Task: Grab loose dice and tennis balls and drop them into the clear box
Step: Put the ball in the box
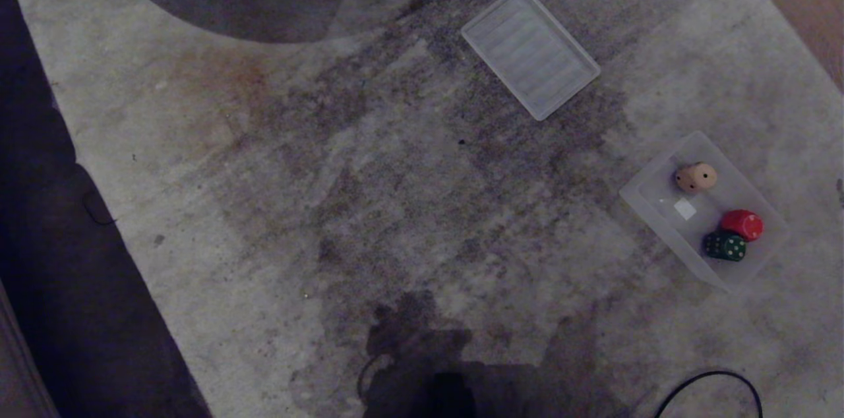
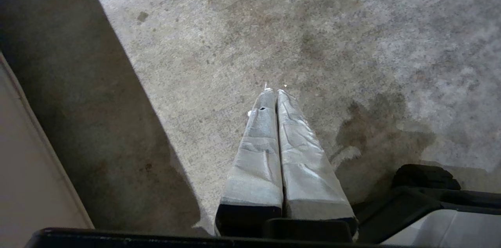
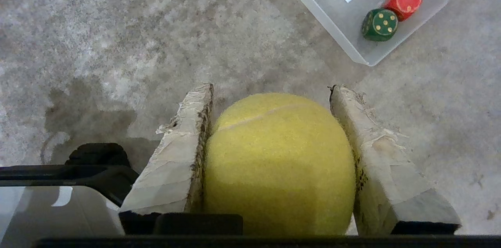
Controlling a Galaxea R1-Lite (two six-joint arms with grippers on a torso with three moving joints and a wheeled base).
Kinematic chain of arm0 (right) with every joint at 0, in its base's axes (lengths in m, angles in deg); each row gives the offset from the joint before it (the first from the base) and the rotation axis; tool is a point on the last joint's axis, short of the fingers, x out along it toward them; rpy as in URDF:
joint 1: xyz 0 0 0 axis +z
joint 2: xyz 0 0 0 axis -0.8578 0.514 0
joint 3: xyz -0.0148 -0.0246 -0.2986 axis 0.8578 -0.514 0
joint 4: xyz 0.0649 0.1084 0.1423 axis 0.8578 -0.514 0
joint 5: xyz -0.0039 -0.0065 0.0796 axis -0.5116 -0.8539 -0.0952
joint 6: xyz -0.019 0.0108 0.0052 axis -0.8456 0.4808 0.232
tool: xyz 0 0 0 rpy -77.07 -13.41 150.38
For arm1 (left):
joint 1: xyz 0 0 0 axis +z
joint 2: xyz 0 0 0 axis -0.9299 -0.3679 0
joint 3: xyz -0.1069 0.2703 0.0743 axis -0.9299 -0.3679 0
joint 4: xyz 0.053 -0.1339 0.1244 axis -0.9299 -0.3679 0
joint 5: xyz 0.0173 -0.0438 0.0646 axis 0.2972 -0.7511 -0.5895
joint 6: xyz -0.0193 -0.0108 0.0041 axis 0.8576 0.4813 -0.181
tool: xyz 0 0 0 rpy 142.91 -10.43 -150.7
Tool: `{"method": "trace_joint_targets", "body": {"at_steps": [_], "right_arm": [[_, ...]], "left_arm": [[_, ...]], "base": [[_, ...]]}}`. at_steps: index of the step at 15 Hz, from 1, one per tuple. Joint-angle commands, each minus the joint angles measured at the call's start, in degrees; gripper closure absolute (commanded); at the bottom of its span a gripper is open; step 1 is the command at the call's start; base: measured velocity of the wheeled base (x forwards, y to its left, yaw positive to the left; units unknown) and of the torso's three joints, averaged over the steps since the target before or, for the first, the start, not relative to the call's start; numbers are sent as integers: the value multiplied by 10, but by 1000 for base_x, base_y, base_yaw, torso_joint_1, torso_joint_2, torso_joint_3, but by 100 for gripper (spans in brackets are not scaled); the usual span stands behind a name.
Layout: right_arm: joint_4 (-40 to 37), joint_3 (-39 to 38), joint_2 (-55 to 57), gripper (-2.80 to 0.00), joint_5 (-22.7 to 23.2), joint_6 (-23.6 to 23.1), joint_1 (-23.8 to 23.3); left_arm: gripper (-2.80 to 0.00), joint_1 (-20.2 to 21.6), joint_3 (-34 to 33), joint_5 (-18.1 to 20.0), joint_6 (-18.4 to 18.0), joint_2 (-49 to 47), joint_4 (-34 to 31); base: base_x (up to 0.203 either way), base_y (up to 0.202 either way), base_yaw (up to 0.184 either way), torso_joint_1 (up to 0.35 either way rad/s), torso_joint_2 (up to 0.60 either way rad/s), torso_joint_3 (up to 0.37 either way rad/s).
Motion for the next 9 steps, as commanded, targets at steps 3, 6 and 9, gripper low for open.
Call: {"method": "trace_joint_targets", "body": {"at_steps": [3,6,9], "right_arm": [[1,-6,2,0,0,1,0],[1,-6,2,0,0,9,0],[2,-6,2,0,0,16,0]], "left_arm": [[0,0,-1,-1,1,-1,0],[0,0,-1,0,0,-1,0],[0,0,-1,0,1,-1,0]], "base": [[0,0,0,0,0,0],[2,0,-35,1,-1,-1],[3,10,-155,0,2,-2]]}}
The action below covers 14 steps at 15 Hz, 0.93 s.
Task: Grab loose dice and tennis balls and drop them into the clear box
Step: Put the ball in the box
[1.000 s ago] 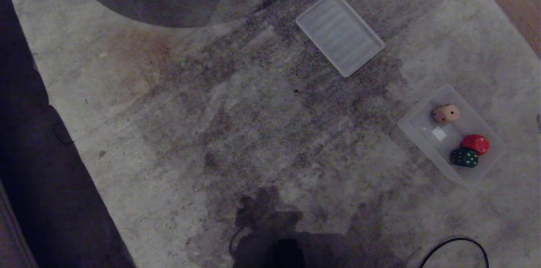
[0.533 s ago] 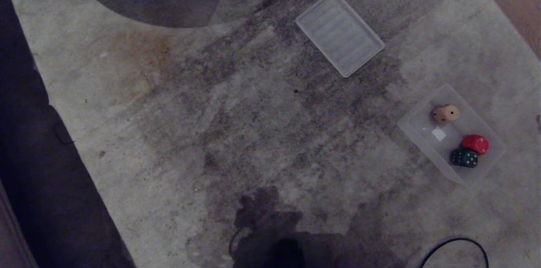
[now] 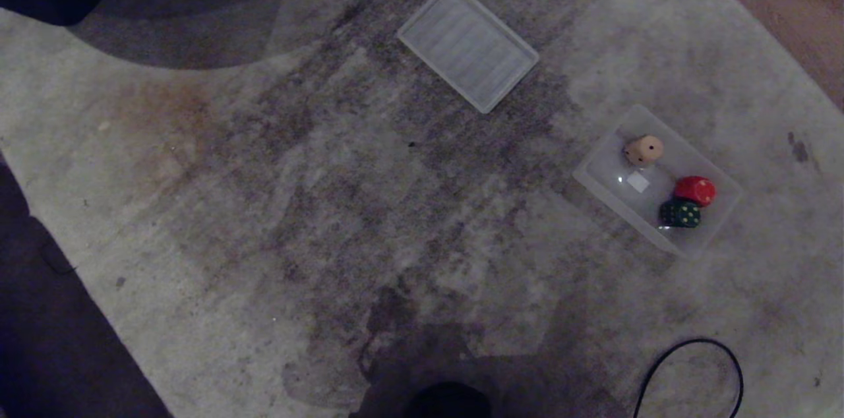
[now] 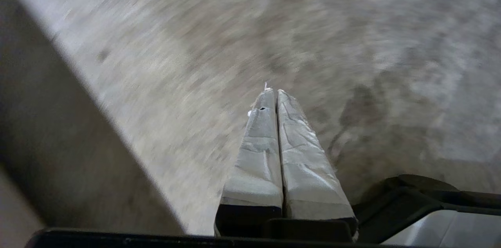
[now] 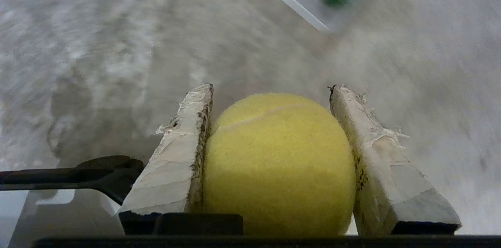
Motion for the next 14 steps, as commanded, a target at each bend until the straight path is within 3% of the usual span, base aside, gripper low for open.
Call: {"method": "trace_joint_targets", "body": {"at_steps": [1,6,14], "right_arm": [[1,-6,2,0,0,0,0],[1,-6,2,0,0,0,0],[1,-6,2,0,0,0,0]], "left_arm": [[0,0,-1,0,0,-1,0],[0,0,-1,0,0,-1,0],[0,0,-1,0,-2,-1,0]], "base": [[4,12,-161,6,3,2],[4,11,-145,3,5,2],[0,0,-7,1,2,-12]]}}
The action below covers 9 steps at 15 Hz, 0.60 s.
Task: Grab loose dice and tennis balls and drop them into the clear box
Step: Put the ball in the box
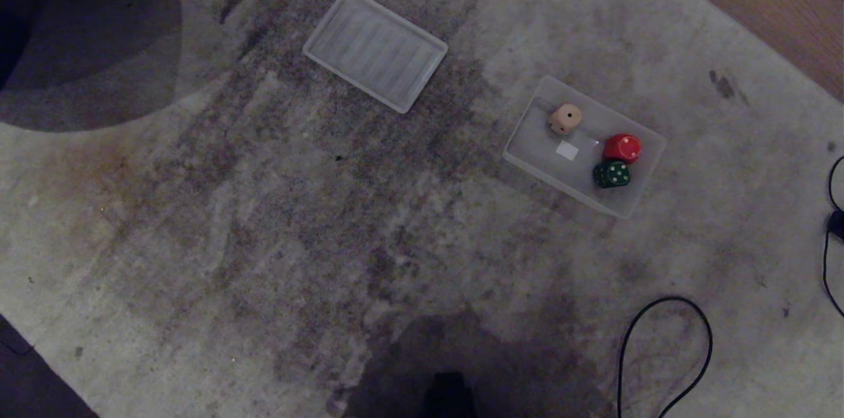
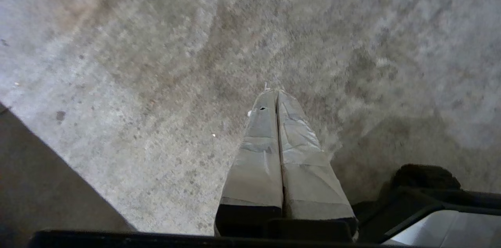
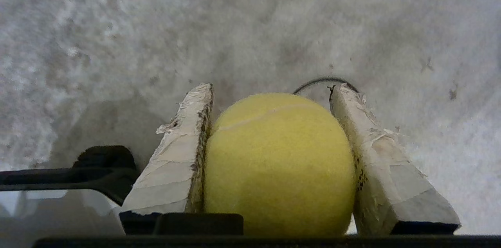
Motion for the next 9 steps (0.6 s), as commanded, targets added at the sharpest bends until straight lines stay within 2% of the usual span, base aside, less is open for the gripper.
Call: {"method": "trace_joint_targets", "body": {"at_steps": [1,9], "right_arm": [[0,-6,2,0,0,0,0],[0,-6,2,0,0,0,0]], "left_arm": [[0,0,-1,0,-1,-1,0],[0,0,-1,0,-1,-1,0]], "base": [[0,0,0,-2,7,-177],[0,0,0,3,3,-195]]}}
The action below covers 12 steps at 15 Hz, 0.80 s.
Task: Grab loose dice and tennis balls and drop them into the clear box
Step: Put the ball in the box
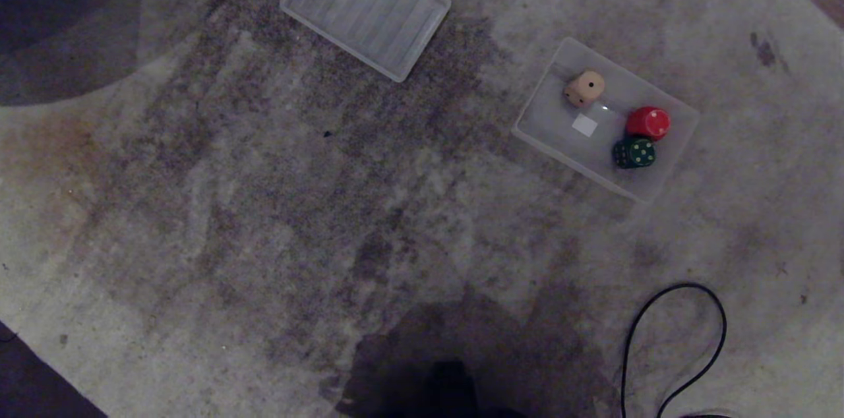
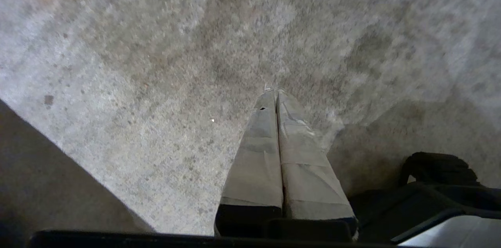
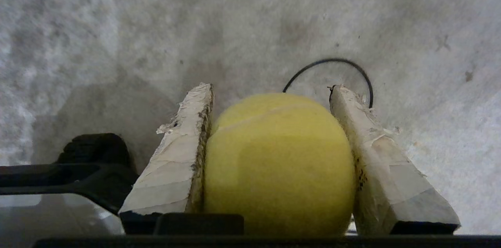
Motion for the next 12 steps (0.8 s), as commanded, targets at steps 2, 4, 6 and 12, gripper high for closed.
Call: {"method": "trace_joint_targets", "body": {"at_steps": [2,4,6,12], "right_arm": [[0,-6,1,0,0,0,0],[0,-6,1,0,0,0,0],[0,-6,1,0,0,0,0],[-16,17,6,0,-3,6,0]], "left_arm": [[0,0,-1,0,-3,-1,0],[0,0,-1,1,-4,-1,-1],[0,0,-1,2,-4,-1,0],[0,0,-1,1,0,-1,0]], "base": [[0,0,0,2,2,-205],[0,0,0,4,2,-142],[0,0,0,1,1,-41],[0,0,0,0,0,0]]}}
